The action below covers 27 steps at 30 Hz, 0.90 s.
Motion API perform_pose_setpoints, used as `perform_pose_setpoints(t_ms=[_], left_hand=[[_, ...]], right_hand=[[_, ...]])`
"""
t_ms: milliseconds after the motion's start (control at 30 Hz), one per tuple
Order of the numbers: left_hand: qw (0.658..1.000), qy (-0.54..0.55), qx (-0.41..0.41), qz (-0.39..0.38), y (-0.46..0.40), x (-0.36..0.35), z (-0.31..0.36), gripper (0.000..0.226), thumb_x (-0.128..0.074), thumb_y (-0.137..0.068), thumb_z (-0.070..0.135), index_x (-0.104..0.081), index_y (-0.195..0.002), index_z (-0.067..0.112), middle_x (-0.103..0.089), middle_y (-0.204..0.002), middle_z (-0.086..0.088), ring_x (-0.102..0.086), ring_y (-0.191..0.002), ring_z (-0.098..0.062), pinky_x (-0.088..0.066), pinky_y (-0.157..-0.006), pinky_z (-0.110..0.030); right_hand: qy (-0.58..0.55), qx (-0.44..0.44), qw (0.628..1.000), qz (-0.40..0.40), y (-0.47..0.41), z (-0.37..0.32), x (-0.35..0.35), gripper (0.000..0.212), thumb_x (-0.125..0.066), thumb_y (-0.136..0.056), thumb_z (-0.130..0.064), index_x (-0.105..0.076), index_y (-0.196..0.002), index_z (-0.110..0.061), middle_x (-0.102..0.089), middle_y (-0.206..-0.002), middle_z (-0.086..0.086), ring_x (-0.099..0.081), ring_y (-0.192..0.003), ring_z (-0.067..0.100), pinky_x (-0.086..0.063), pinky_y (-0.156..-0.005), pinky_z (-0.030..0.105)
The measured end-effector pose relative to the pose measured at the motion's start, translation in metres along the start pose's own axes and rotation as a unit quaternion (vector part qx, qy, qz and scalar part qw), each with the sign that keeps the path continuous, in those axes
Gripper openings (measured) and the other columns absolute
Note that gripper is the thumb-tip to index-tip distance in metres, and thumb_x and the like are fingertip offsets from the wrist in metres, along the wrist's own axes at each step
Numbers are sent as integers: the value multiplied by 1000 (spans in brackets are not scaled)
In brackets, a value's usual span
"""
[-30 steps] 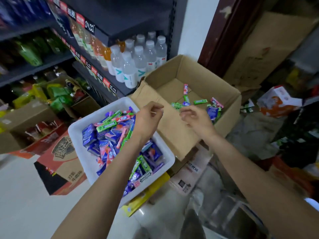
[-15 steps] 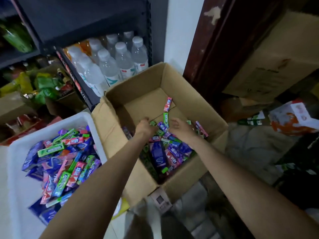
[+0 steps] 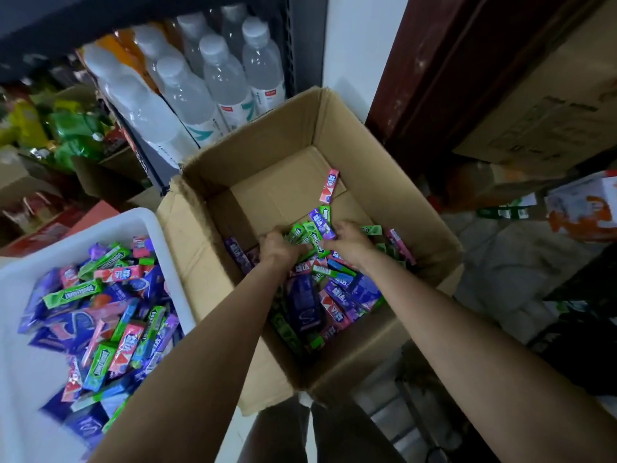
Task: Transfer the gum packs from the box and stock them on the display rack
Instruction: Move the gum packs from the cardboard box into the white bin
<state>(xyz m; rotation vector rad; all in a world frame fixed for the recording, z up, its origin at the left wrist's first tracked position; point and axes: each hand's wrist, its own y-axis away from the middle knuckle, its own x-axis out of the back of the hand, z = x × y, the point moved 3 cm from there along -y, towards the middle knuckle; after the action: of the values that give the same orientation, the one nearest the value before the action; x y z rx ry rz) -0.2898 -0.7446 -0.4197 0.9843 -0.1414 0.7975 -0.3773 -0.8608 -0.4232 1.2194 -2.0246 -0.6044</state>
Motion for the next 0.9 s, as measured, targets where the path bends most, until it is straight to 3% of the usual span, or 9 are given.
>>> perform_pose_setpoints(t_ms=[133, 233, 300, 367, 467, 600, 667, 833, 900], left_hand=[[999, 51, -8, -10, -3, -1, 1, 54, -77, -75, 11, -53, -123, 14, -53, -127, -10, -55, -94, -17, -48, -71, -24], [1000, 1, -4, -19, -6, -1, 3, 64, -77, -76, 18, -46, -133, 15, -46, -135, -12, -56, -106, -23, -50, -87, -30], [998, -53, 0, -17, -9, 0, 8, 69, -77, -77, 23, -42, -137, 14, -37, -140, -14, -50, -118, -27, -42, -101, -31], [995, -97, 7, -14, -11, 1, 12, 71, -75, -79, 25, -40, -140, 12, -33, -142, -16, -44, -125, -29, -36, -106, -31], [993, -109, -26, -20, -15, 1, 18, 64, -72, -83, 25, -43, -138, 10, -47, -137, -16, -43, -127, -29, -40, -103, -31], [997, -55, -50, -28, -15, 0, 21, 33, -60, -92, 21, -57, -121, 7, -61, -118, -15, -57, -109, -30, -44, -82, -28], [997, -42, -56, -33, -15, -2, 22, 25, -58, -93, 21, -61, -114, 8, -64, -112, -17, -59, -104, -31, -46, -80, -31], [995, 45, -47, -69, -16, -8, 26, 22, -55, -95, 20, -63, -112, 9, -63, -90, -6, -56, -74, -17, -46, -71, -32], [993, 74, -49, -78, -16, -8, 29, 22, -56, -95, 18, -62, -114, 9, -61, -92, -5, -57, -78, -16, -46, -70, -29]], right_hand=[[8, -14, 1000, 9, -6, -7, 0, 27, -64, -88, -19, -61, -107, -1, -65, -108, 17, -61, -99, 30, -48, -88, 38], [24, -15, 1000, 7, -12, -7, 3, 26, -59, -91, -20, -61, -111, -1, -64, -110, 15, -59, -97, 27, -44, -81, 31], [16, -13, 1000, 14, -13, -6, 3, 28, -62, -90, -21, -61, -109, 0, -64, -109, 16, -59, -95, 26, -45, -82, 32], [14, -10, 999, 28, -14, -5, 2, 29, -65, -87, -20, -59, -105, 1, -63, -109, 17, -60, -97, 27, -47, -86, 38], [33, 1, 999, 33, -14, -5, -3, 28, -67, -86, -17, -54, -105, 0, -59, -103, 12, -56, -93, 22, -46, -87, 40], [-26, -13, 999, 22, -16, -1, -3, 35, -70, -82, -11, -59, -114, -3, -66, -113, 12, -62, -102, 25, -49, -89, 34], [-51, -12, 999, 17, -16, -2, -1, 32, -68, -83, -7, -59, -113, -3, -65, -114, 13, -62, -104, 26, -49, -91, 35], [-90, -9, 996, 20, -20, -5, -2, 27, -61, -89, -13, -58, -114, -3, -64, -114, 13, -60, -103, 28, -48, -92, 40], [-117, -18, 993, 26, -21, -4, -4, 25, -62, -89, -13, -57, -113, -6, -64, -114, 15, -62, -98, 28, -51, -91, 43]])
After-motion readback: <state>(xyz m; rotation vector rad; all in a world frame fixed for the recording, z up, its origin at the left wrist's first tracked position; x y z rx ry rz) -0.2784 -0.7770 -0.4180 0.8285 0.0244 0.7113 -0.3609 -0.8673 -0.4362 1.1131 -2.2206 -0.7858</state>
